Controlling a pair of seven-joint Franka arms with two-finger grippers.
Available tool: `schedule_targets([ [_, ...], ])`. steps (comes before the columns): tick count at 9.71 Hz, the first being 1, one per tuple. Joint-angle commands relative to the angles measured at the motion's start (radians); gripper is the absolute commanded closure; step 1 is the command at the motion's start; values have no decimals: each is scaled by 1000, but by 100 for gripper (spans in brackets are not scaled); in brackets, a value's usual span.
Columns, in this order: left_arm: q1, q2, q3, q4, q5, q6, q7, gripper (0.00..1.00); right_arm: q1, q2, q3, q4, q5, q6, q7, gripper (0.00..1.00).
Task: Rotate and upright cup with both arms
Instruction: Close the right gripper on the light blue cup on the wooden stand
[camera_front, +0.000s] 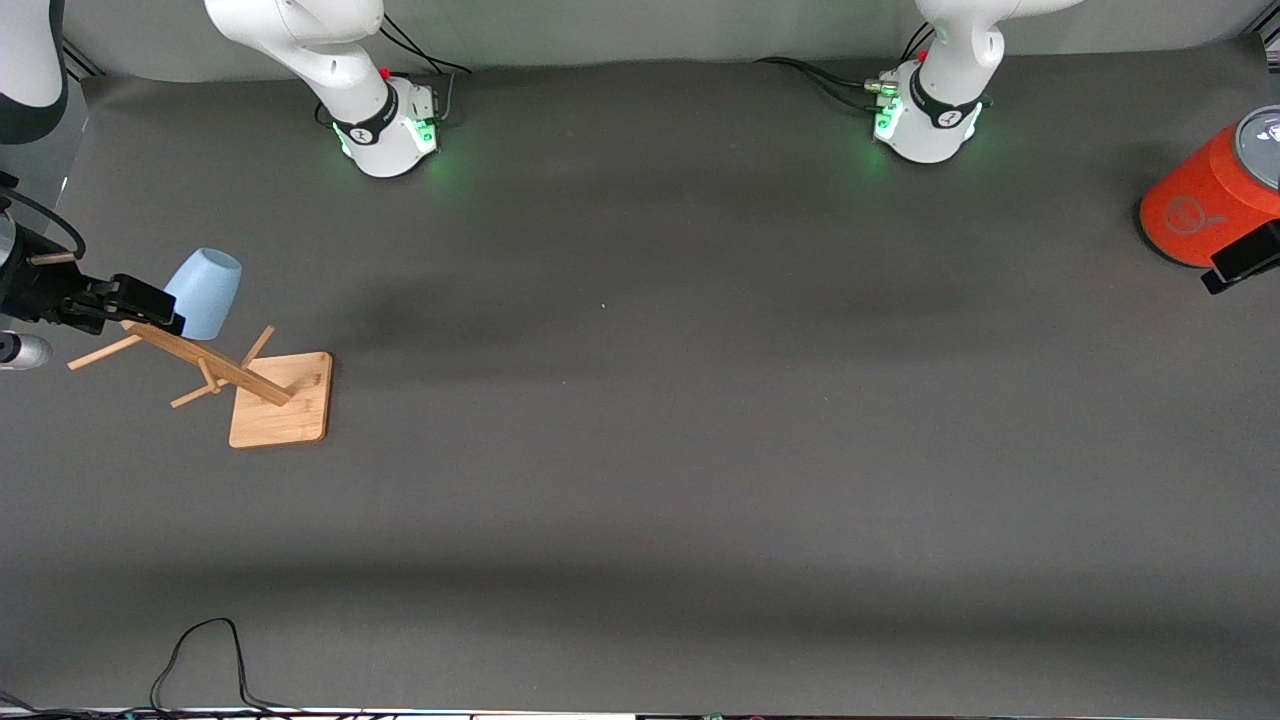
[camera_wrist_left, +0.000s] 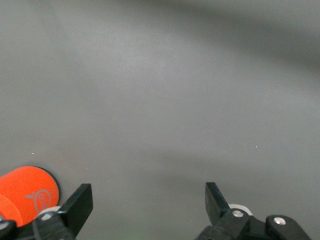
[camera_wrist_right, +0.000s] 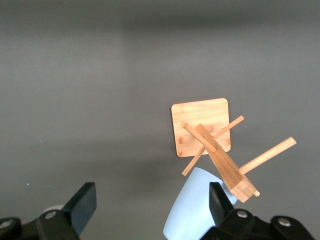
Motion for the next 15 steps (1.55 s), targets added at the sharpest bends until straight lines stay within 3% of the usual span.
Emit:
schedule_targets([
  [1,-7,2,1,25,12,-24,6,0,-7,-13,4,-6,-10,-6,-18,0],
  [6,1,10,1,22,8,-42,10,0,-8,-8,-3,0,1,-6,-12,0],
  [12,2,19,7,25,6,-53,10,0,-11,-234,-111,-253,-12,-7,-6,0],
  [15,4,14,25,42,8,-99,7,0,-7,-235,-111,-267,-9,-30,326,0],
])
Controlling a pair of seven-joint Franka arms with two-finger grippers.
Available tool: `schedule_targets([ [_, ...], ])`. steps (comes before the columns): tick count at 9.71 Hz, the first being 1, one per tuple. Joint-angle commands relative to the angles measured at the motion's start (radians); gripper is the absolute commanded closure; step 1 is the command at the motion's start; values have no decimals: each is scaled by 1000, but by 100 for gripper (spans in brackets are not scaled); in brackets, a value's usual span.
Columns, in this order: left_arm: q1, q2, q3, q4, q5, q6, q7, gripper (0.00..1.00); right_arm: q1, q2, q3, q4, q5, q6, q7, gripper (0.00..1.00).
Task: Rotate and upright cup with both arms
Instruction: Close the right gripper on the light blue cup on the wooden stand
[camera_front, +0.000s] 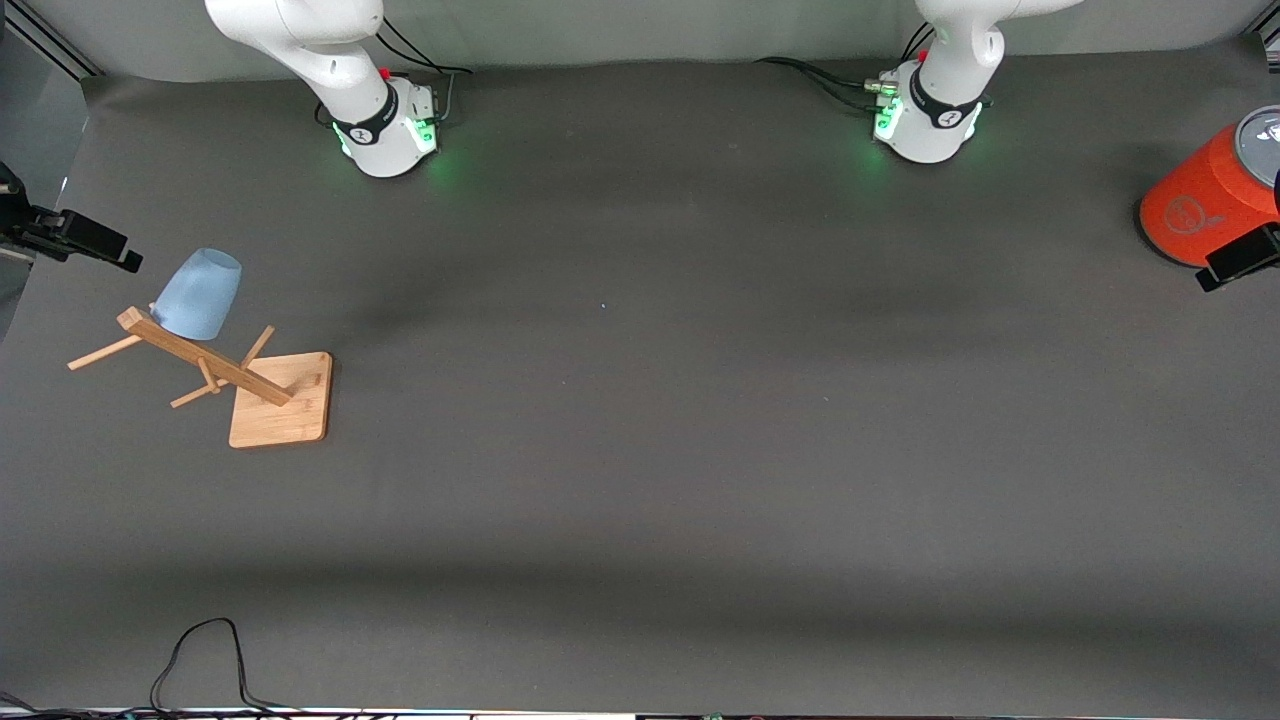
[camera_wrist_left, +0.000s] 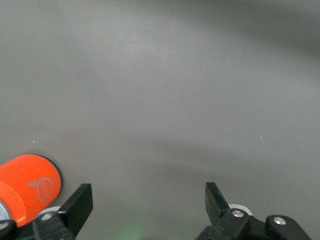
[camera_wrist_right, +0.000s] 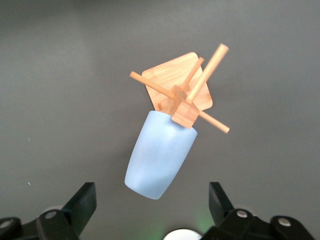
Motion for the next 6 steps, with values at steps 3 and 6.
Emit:
schedule_targets([
  [3,3,2,25,35,6,-39,-3,0,10,-31,-1,-84,-3,5,329,0],
  [6,3,7,32,37,9,-30,-1,0,10,-41,-37,-242,2,166,331,0],
])
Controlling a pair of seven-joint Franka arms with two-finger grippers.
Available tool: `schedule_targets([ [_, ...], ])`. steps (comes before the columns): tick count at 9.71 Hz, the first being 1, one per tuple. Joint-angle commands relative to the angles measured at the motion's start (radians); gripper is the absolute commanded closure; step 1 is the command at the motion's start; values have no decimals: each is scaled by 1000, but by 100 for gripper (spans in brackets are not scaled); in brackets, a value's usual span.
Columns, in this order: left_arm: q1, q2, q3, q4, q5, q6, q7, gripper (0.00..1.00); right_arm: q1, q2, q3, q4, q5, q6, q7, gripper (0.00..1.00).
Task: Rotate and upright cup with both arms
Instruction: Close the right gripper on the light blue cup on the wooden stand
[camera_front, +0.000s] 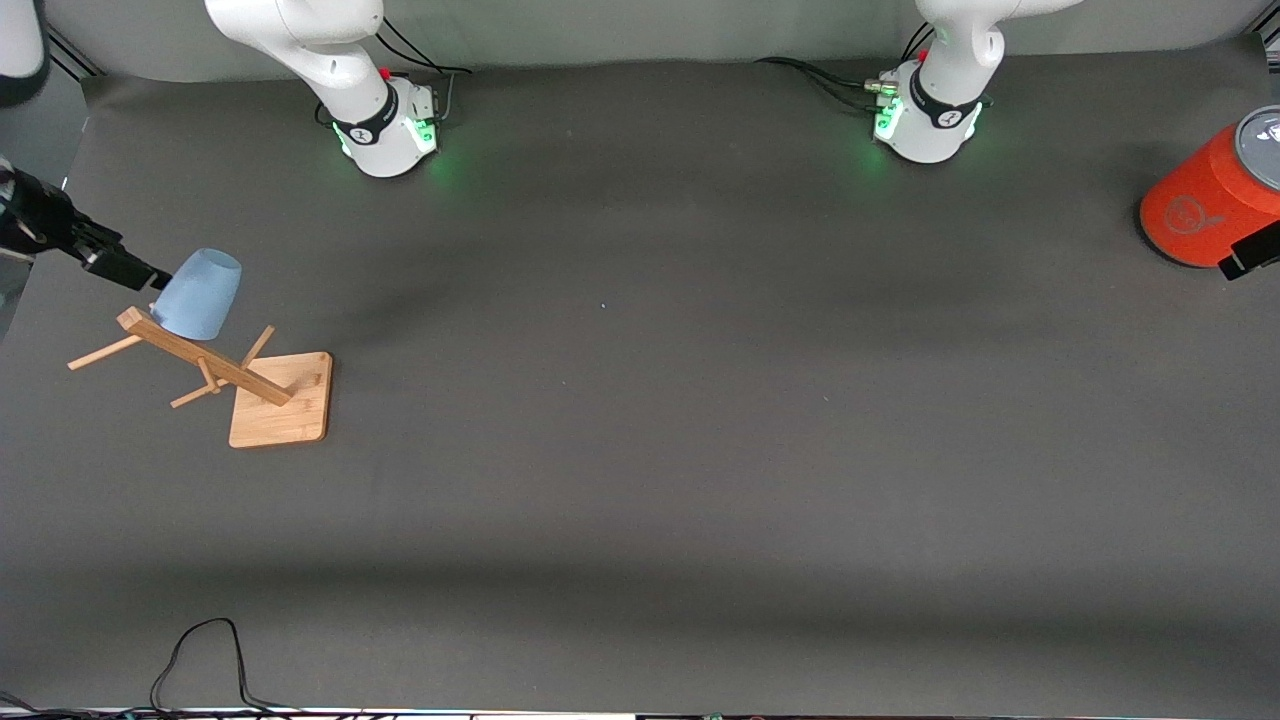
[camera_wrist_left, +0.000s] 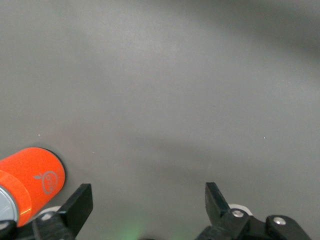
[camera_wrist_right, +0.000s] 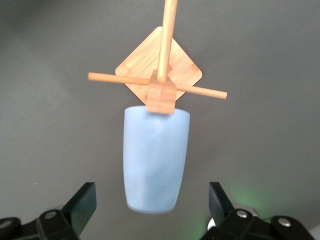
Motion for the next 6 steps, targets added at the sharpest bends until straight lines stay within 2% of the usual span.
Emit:
schedule_targets([
  [1,-1,5,22,21,6,-11,9,0,10,-41,-36,-142,2,133,22,0],
  [4,-2,6,22,14,8,-23,11,0,10,-9,-36,-214,5,266,23,0],
  [6,-4,20,22,12,6,-39,10,0,13,18,-36,-214,22,288,23,0],
])
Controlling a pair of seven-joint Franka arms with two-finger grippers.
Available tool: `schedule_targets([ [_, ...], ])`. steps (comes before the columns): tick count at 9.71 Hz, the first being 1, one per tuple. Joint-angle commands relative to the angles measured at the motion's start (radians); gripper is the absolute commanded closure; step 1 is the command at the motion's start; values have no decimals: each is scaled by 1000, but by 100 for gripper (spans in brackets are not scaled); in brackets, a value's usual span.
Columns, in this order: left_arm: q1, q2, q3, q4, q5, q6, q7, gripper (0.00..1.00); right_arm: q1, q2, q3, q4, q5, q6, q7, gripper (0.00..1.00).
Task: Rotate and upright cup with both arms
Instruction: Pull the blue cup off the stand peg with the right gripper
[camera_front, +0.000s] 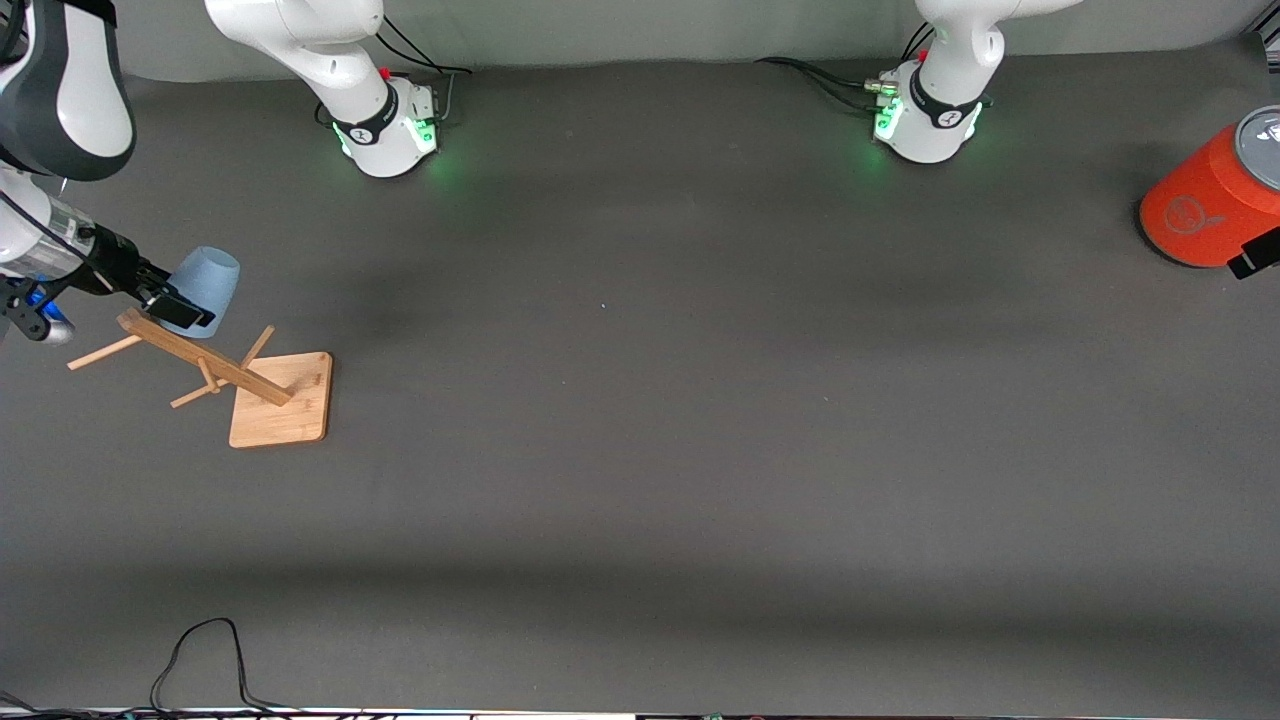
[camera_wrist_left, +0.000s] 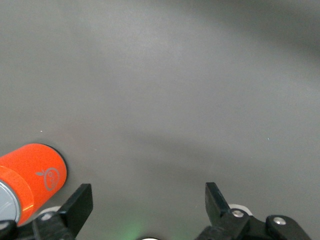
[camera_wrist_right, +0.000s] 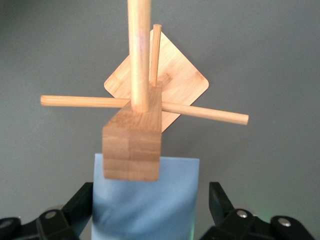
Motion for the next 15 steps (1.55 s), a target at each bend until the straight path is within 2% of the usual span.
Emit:
schedule_targets([
  [1,-9,10,1,15,2,-55,8,0,10,12,-3,-7,16,31,22,0],
  [2,-12,11,1,15,2,-58,6,0,10,10,-3,-7,16,31,22,1],
  [3,-9,21,1,20,0,-55,8,0,12,9,-1,-5,16,31,22,32],
  [4,-13,24,-1,24,-3,-55,8,0,18,7,-1,-4,16,31,21,54],
  [5,-15,24,-2,29,5,-43,6,0,19,6,-1,-1,16,28,21,57],
  [9,-12,33,-2,49,-4,5,-6,0,28,-17,3,13,16,-2,24,57],
  [13,-18,56,-6,92,-8,23,5,0,99,-132,6,25,16,-127,95,57],
  [15,-11,59,-6,93,-59,49,8,0,187,-189,6,25,16,-182,212,57],
])
